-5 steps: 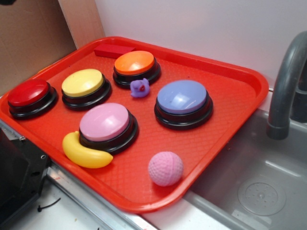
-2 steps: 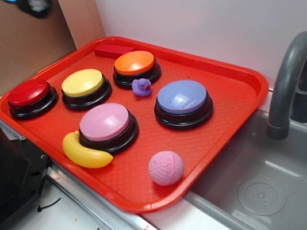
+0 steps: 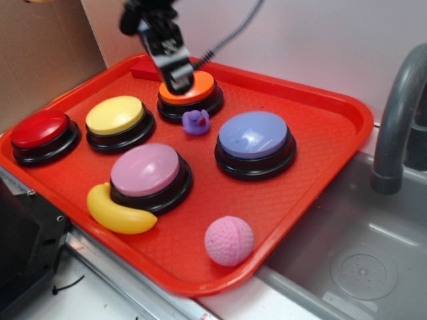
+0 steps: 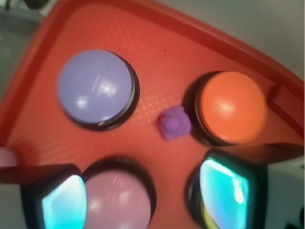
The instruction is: Push the purple button.
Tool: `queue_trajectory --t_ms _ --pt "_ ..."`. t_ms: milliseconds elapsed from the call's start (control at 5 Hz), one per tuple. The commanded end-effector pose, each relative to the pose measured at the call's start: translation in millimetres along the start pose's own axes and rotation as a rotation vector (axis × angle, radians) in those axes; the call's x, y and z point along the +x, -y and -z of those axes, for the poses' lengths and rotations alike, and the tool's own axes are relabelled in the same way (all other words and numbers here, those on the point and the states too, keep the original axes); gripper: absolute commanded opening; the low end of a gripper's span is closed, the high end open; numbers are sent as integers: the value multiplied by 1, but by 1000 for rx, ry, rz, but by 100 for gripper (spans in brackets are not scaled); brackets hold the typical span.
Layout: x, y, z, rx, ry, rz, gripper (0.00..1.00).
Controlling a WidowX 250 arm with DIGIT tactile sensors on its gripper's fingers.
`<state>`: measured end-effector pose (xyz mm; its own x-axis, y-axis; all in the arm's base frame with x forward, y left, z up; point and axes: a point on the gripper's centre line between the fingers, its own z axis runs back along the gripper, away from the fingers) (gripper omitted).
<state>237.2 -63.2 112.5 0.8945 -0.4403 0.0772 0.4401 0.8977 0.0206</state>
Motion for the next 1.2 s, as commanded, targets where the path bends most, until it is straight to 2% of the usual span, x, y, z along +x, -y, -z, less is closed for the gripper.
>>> queue_trajectory --t_ms 0,400,800,1000 --pt "31 21 26 29 61 192 100" --pt "44 35 43 38 46 362 100" --pt "47 36 61 15 -16 395 100" --pt "45 34 61 6 -20 394 100"
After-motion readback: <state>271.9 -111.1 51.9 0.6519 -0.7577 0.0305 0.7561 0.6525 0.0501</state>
